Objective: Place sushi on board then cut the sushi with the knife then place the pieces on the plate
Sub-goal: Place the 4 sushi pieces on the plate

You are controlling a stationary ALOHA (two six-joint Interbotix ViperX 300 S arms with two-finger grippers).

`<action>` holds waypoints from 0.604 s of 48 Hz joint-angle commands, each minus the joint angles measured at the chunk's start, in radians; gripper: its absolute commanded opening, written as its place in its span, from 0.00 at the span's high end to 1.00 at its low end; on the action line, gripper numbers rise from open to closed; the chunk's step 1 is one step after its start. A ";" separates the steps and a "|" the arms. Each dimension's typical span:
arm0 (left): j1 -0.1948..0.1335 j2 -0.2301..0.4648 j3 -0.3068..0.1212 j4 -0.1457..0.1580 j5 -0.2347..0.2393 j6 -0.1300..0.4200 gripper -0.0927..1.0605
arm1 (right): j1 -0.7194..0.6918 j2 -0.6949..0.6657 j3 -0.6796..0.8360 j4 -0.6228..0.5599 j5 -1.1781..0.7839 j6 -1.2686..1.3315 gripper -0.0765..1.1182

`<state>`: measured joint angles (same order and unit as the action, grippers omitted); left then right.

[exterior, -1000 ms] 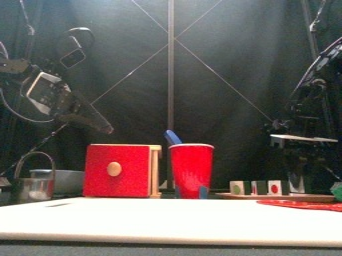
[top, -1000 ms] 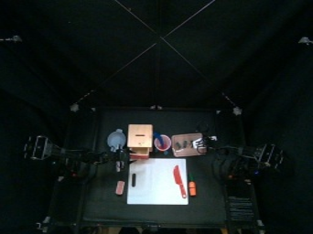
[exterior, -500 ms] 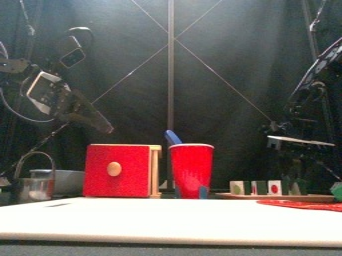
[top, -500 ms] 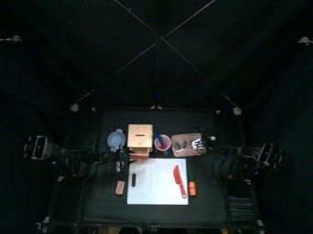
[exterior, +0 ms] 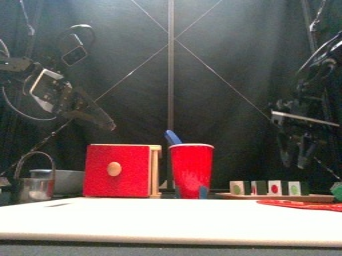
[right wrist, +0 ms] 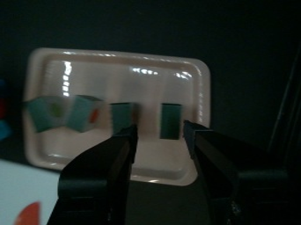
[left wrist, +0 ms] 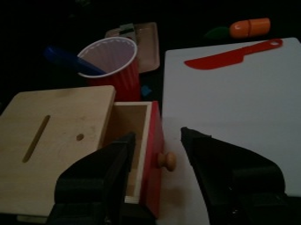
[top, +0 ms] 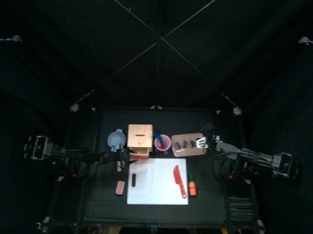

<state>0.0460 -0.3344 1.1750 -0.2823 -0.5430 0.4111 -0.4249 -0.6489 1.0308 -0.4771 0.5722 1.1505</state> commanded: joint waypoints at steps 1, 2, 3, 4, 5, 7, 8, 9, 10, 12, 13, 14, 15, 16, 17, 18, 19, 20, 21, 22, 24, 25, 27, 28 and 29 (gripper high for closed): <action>0.002 -0.005 -0.025 -0.002 -0.003 0.000 0.20 | 0.204 -0.063 -0.005 -0.006 -0.155 0.000 0.25; 0.002 -0.003 -0.026 -0.002 -0.005 0.000 0.20 | 0.236 -0.064 -0.003 -0.005 -0.184 0.000 0.25; 0.000 -0.003 -0.026 -0.002 -0.003 -0.002 0.20 | 0.270 -0.063 -0.005 -0.006 -0.215 0.000 0.25; 0.000 -0.003 -0.026 -0.002 -0.003 -0.002 0.20 | 0.304 -0.060 -0.006 -0.006 -0.247 0.000 0.25; -0.002 -0.003 -0.026 0.000 -0.005 -0.002 0.20 | 0.337 -0.054 -0.009 -0.006 -0.278 0.000 0.25; -0.002 -0.003 -0.028 -0.002 -0.005 -0.002 0.20 | 0.410 -0.032 -0.023 -0.006 -0.341 0.002 0.25; -0.002 -0.002 -0.028 -0.002 -0.003 -0.002 0.20 | 0.436 -0.020 -0.031 -0.006 -0.362 0.000 0.25; -0.002 0.000 -0.029 -0.002 -0.003 -0.002 0.20 | 0.459 -0.006 -0.040 -0.006 -0.379 0.002 0.25; -0.003 0.002 -0.031 -0.002 -0.003 -0.002 0.20 | 0.476 0.009 -0.049 -0.006 -0.393 0.000 0.25; -0.002 0.003 -0.032 -0.002 -0.003 -0.002 0.20 | 0.506 0.044 -0.072 -0.009 -0.410 -0.002 0.25; -0.002 0.005 -0.034 -0.002 -0.005 -0.002 0.20 | 0.515 0.064 -0.086 -0.012 -0.416 -0.003 0.25; -0.002 0.006 -0.035 -0.002 -0.003 -0.002 0.20 | 0.525 0.084 -0.098 -0.021 -0.417 -0.005 0.25; 0.000 0.008 -0.037 -0.002 -0.003 -0.002 0.20 | 0.532 0.104 -0.112 -0.032 -0.420 -0.006 0.25; 0.000 0.008 -0.038 -0.002 -0.003 -0.002 0.20 | 0.535 0.124 -0.124 -0.049 -0.428 -0.006 0.25; 0.002 0.009 -0.038 -0.002 -0.005 -0.002 0.20 | 0.537 0.146 -0.135 -0.071 -0.433 -0.006 0.25; 0.002 0.011 -0.040 -0.002 -0.005 -0.002 0.20 | 0.538 0.167 -0.149 -0.097 -0.436 -0.005 0.25; 0.005 0.012 -0.040 -0.002 -0.005 -0.002 0.20 | 0.540 0.189 -0.161 -0.121 -0.442 -0.005 0.25; 0.005 0.014 -0.040 -0.002 -0.005 0.000 0.20 | 0.538 0.209 -0.175 -0.149 -0.448 -0.005 0.25; 0.005 0.017 -0.040 -0.002 -0.003 0.000 0.20 | 0.537 0.229 -0.189 -0.175 -0.454 -0.003 0.25; 0.005 0.018 -0.040 -0.002 -0.005 0.000 0.20 | 0.537 0.249 -0.201 -0.196 -0.462 -0.002 0.25; 0.008 0.021 -0.040 -0.002 -0.003 0.000 0.20 | 0.537 0.291 -0.232 -0.244 -0.472 0.003 0.25; 0.011 0.023 -0.041 -0.002 -0.003 0.000 0.20 | 0.537 0.307 -0.244 -0.258 -0.474 0.003 0.25; 0.012 0.025 -0.043 -0.002 -0.005 0.002 0.20 | 0.537 0.333 -0.262 -0.273 -0.477 0.003 0.25; 0.014 0.026 -0.048 -0.002 -0.005 0.002 0.20 | 0.537 0.342 -0.270 -0.276 -0.477 0.002 0.25; 0.014 0.026 -0.049 0.000 -0.003 0.002 0.20 | 0.535 0.351 -0.276 -0.281 -0.476 0.000 0.25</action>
<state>0.0522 -0.3099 1.1551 -0.2823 -0.5430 0.4111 0.1104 -0.3283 0.8115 -0.7240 0.1074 1.1520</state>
